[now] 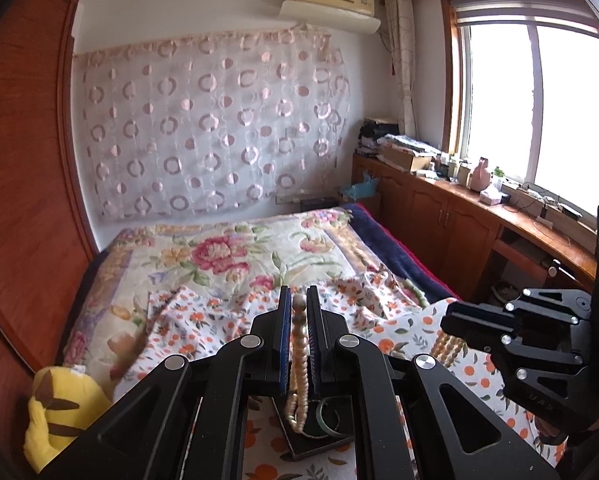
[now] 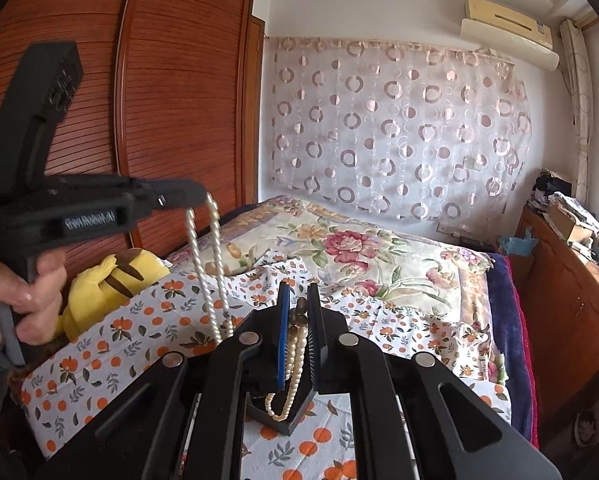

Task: Organize jewelry
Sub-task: 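Carry both pearl necklaces over the black box and open both grippers to drop them, then move both grippers back toward the remaining jewelry pile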

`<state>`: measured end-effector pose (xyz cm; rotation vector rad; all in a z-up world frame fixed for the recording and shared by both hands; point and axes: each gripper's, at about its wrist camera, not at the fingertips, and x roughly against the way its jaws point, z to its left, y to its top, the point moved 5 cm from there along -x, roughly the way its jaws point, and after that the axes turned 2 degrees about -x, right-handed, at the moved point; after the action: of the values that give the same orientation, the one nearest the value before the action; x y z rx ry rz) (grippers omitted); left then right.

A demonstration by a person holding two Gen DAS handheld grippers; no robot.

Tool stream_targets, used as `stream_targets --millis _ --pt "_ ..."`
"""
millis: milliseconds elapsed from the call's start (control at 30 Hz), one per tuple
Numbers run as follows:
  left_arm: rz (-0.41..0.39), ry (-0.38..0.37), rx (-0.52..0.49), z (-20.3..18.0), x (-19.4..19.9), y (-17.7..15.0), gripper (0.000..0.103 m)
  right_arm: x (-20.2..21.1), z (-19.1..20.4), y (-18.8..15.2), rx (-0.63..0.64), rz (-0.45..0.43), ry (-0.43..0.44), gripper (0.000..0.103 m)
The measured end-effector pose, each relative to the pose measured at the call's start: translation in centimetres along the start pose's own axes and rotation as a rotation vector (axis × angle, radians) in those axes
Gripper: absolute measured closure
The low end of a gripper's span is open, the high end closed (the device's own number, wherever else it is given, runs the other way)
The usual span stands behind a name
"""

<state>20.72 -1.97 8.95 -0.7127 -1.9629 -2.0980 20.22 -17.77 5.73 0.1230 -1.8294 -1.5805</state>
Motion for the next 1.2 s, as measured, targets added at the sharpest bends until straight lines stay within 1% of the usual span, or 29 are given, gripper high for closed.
stream_targets --millis 67,200,300,400,600,833,1033,1133,1167,1200 --pt "0.013 -0.012 0.020 0.6 -0.5 -0.8 0.090 -0.5 0.2 -0.2 -0.001 0.006 0.004 0.093" --pt "0.027 0.001 0.025 0.9 -0.8 -2.1 0.089 -1.4 0.5 -0.4 -0.004 0.016 0.009 0.093" --pt "0.028 0.011 0.033 1.5 -0.3 -3.1 0.087 -2.1 0.7 -0.4 -0.003 0.018 0.014 0.093" --pt "0.038 0.016 0.035 2.1 0.2 -4.5 0.082 -2.6 0.9 -0.2 0.001 0.017 0.014 0.093" --pt "0.057 0.031 0.022 2.6 0.9 -6.2 0.082 -4.2 1.8 -0.4 0.010 0.043 0.013 0.093" --pt "0.070 0.024 0.015 2.5 1.9 -8.1 0.082 -6.7 2.5 -2.6 0.010 0.121 0.016 0.093" --pt "0.095 0.004 0.017 1.7 2.2 -10.2 0.082 -7.6 2.6 -4.0 -0.009 0.164 0.029 0.092" --pt "0.105 -0.004 0.017 1.5 2.3 -11.1 0.082 -7.5 2.5 -4.1 -0.007 0.161 0.021 0.085" --pt "0.110 -0.009 0.019 1.4 2.3 -11.5 0.082 -7.3 2.5 -4.1 -0.007 0.159 0.020 0.080" --pt "0.114 -0.013 0.019 1.3 2.4 -11.8 0.082 -7.2 2.5 -4.2 -0.005 0.155 0.019 0.079"
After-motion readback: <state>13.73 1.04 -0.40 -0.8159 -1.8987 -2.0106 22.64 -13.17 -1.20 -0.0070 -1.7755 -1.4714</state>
